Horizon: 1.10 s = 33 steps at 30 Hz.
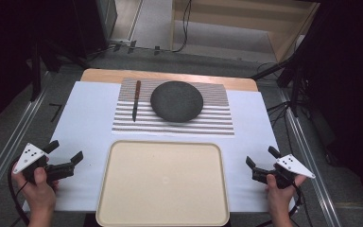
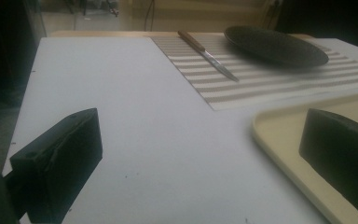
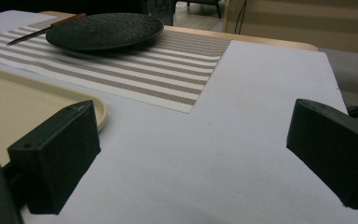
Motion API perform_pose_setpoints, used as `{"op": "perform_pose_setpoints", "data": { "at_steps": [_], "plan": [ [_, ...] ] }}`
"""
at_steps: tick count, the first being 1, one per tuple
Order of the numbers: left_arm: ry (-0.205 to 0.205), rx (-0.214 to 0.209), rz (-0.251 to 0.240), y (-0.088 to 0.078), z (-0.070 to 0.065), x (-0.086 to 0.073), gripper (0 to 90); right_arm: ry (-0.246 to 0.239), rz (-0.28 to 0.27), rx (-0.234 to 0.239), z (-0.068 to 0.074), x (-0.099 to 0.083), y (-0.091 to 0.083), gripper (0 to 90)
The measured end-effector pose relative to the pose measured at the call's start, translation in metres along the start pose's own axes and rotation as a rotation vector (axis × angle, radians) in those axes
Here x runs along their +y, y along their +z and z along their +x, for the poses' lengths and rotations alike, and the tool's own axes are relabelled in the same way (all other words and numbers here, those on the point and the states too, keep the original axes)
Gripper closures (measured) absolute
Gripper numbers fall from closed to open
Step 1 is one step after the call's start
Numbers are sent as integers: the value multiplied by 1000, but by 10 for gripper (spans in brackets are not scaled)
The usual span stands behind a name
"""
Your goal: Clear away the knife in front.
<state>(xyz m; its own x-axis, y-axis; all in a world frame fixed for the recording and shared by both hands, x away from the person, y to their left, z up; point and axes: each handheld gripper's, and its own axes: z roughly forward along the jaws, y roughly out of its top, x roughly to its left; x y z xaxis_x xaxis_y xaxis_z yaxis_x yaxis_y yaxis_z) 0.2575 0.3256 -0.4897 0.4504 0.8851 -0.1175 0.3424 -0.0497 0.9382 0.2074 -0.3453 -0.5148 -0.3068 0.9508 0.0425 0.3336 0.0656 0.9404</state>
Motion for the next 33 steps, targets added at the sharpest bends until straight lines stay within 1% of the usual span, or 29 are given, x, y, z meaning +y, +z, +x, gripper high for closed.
{"op": "perform_pose_setpoints", "data": {
  "at_steps": [1, 2, 3, 4, 7, 9, 11, 14, 16, 17, 19, 23, 24, 25, 26, 27, 28, 29, 30, 33],
  "plan": [
    [0, 4, 2, 0, -1, 1, 0, -4, 0, -4, 1, 0, 0, 14],
    [15, 13, 3, 1, -6, 5, 0, -3, -1, 1, 1, 0, 0, 14],
    [23, 17, 2, 1, -9, 7, 0, -9, -2, 2, 1, 0, 0, 14],
    [23, 17, 2, 1, -9, 7, 0, -9, -2, 2, 1, 0, 0, 14],
    [39, 21, -6, 1, -18, 14, 0, -9, 0, 5, 2, 0, 0, 14],
    [53, 17, 1, 3, -23, 19, 0, -10, -1, 2, 2, -1, 0, 14],
    [65, 20, 20, 4, -26, 23, 0, -8, 4, 6, 2, -1, 0, 14],
    [59, 22, 19, 6, -28, 29, 0, -8, 8, 13, 1, -1, 1, 14],
    [43, 12, 6, 7, -30, 37, 0, -9, 7, 23, 1, -1, 1, 14],
    [43, 12, 6, 7, -30, 37, 0, -9, 7, 23, 1, -1, 1, 14],
    [41, 10, 2, 11, -32, 43, 0, -9, 7, 24, 1, -2, 1, 14],
    [41, -15, 10, 23, -40, 55, 0, -3, 6, 19, 0, -2, 2, 14],
    [54, -24, 18, 31, -45, 61, 0, -2, 7, 20, 0, -2, 2, 14],
    [54, -24, 18, 31, -45, 61, 0, -2, 7, 20, 0, -2, 2, 14],
    [58, -33, 17, 35, -48, 64, 0, -5, 6, 22, 0, -2, 2, 14],
    [67, -34, 25, 44, -52, 69, 0, -3, 3, 26, 0, -2, 2, 14],
    [68, -34, 25, 47, -53, 71, 0, -1, 2, 25, 0, -2, 2, 14],
    [68, -34, 25, 47, -53, 71, 0, -2, 1, 26, 0, -2, 2, 14],
    [68, -34, 32, 56, -56, 77, 0, 1, 0, 30, 0, -2, 2, 14],
    [62, -34, 39, 68, -56, 82, 0, 3, -4, 36, 0, -2, 1, 14]
  ]
}}
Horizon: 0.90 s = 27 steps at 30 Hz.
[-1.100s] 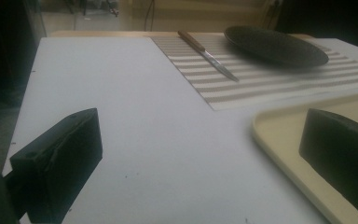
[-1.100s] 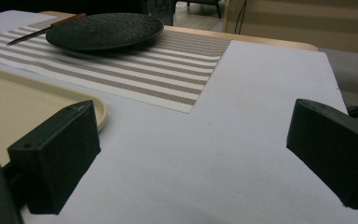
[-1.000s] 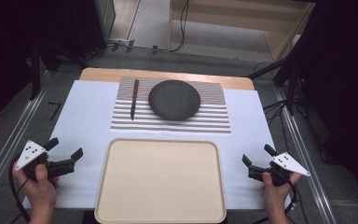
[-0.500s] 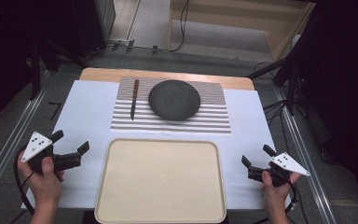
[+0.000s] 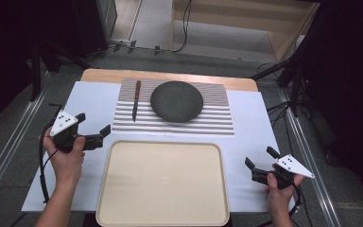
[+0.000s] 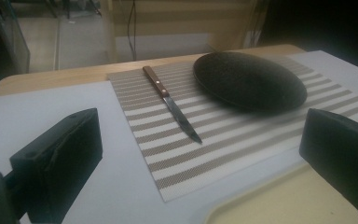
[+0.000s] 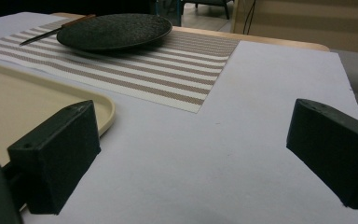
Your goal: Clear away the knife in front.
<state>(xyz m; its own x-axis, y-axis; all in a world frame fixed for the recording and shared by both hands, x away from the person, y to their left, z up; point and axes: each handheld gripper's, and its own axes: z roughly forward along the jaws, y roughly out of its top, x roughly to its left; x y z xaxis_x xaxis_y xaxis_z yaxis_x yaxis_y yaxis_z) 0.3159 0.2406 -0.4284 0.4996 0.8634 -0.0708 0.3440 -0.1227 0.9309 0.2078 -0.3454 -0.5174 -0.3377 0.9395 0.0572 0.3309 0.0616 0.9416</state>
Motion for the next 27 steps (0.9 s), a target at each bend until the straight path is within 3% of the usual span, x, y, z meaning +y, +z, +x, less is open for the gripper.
{"op": "perform_pose_setpoints", "data": {
  "at_steps": [6, 12, 27],
  "plan": [
    [4, -3, 8, 16, 5, 7, 0, -6, 3, -2, 1, 0, 1, 14],
    [-20, 3, 12, 34, 14, 17, 0, -3, 4, -4, 1, 0, 1, 15],
    [-18, -12, 48, 79, 16, 34, 0, -5, 7, -5, 1, 0, 2, 15]
  ]
}}
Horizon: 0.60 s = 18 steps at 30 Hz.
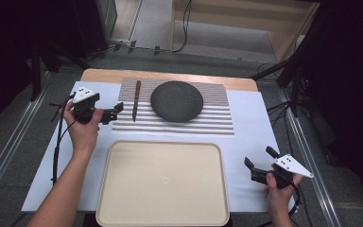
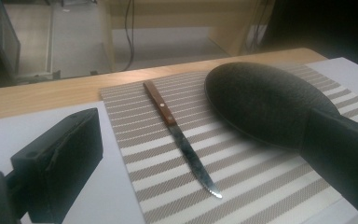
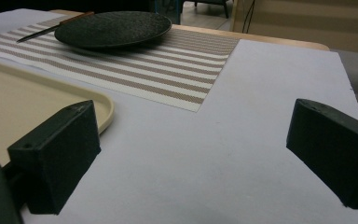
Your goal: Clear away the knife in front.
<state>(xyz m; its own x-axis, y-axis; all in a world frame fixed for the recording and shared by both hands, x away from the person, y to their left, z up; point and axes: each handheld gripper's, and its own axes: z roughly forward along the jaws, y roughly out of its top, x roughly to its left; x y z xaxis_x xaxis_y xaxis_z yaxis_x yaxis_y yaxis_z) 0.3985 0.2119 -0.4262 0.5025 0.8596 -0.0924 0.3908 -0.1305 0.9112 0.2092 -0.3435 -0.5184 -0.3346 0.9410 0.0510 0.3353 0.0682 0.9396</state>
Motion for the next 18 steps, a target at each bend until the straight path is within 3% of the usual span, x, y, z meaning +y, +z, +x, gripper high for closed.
{"op": "perform_pose_setpoints", "data": {
  "at_steps": [11, 18],
  "plan": [
    [-46, -5, 71, 47, 5, 16, 35, -10, 5, 1, 1, 0, 2, 15],
    [-45, 6, 164, 76, 7, 21, 67, -12, 7, -2, 1, 0, 2, 15]
  ]
}}
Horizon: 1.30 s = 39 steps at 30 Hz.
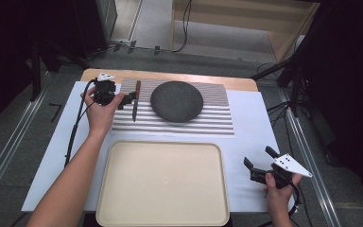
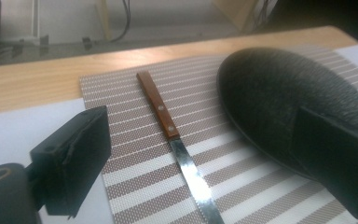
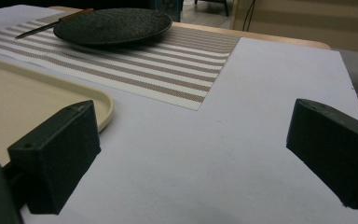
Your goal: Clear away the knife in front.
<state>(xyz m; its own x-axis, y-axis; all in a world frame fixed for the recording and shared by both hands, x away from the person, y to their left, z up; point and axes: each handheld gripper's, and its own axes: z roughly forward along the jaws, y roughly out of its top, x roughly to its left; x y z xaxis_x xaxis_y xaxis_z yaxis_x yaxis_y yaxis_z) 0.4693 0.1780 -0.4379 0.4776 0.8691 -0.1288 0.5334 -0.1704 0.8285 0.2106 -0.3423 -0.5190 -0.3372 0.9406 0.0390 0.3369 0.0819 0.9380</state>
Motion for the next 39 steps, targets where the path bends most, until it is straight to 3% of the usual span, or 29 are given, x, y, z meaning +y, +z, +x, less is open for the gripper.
{"op": "perform_pose_setpoints", "data": {
  "at_steps": [4, 7, 11, 13, 16, 20, 26, 31, 35, 39],
  "plan": [
    [-19, 9, 72, 17, 0, 5, 118, -1, 0, -1, 0, 0, 0, 15],
    [-1, 20, 126, 29, -2, 8, 140, 1, 3, 0, 0, 0, 0, 15],
    [-17, 25, 190, 44, 0, 15, 180, 4, 7, 2, 0, 0, 1, 15],
    [-24, 30, 201, 47, 1, 16, 259, 2, 7, 0, 0, 0, 1, 15],
    [-60, 32, 236, 54, 6, 21, 294, 2, 6, -1, -1, 0, 2, 15],
    [-68, 61, 277, 62, 7, 26, 356, 1, 9, -4, -1, 0, 2, 15],
    [-51, 105, 345, 73, 6, 31, 429, 0, 14, -3, 0, 0, 3, 15],
    [-46, 119, 371, 81, 6, 31, 467, -6, 19, -6, 0, 0, 3, 16],
    [-14, 127, 430, 90, 3, 29, 533, -7, 18, -7, 0, 0, 3, 17],
    [-67, 130, 451, 96, 4, 29, 590, -7, 17, -9, 0, 0, 3, 17]
  ]
}}
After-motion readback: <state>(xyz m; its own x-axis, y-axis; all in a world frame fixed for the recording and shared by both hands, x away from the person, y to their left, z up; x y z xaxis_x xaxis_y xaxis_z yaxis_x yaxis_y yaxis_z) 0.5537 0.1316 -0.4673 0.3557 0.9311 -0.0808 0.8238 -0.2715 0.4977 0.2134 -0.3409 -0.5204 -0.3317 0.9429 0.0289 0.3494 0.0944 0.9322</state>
